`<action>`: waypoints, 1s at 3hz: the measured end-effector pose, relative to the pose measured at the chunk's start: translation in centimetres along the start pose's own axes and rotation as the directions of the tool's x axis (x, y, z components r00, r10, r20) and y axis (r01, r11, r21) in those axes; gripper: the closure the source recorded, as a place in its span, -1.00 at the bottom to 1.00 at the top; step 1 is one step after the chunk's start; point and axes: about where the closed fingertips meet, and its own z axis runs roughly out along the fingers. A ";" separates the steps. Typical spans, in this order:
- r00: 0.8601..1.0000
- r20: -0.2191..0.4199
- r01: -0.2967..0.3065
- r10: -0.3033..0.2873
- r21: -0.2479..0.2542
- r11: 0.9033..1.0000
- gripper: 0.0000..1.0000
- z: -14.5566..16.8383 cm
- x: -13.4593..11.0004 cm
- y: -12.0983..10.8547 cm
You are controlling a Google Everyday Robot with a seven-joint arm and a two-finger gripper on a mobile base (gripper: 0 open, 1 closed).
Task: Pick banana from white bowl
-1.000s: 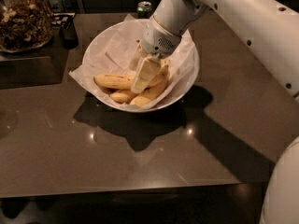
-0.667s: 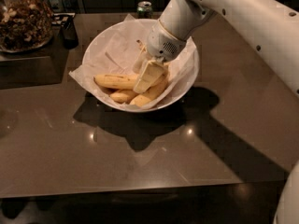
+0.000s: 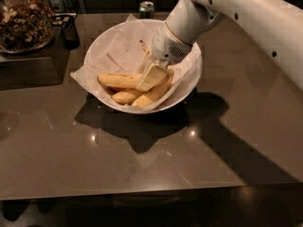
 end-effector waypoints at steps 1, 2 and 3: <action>1.000 0.007 0.000 0.000 0.020 1.000 1.00 -0.5 0.0 0.2; 0.999 0.042 0.031 -0.033 0.048 0.998 1.00 -2.6 -0.7 1.0; 0.988 0.111 0.101 -0.110 0.081 0.992 1.00 -6.0 -2.4 3.1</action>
Offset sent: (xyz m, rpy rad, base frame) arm -0.0210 -0.0220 0.0545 0.0936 -0.1053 0.0136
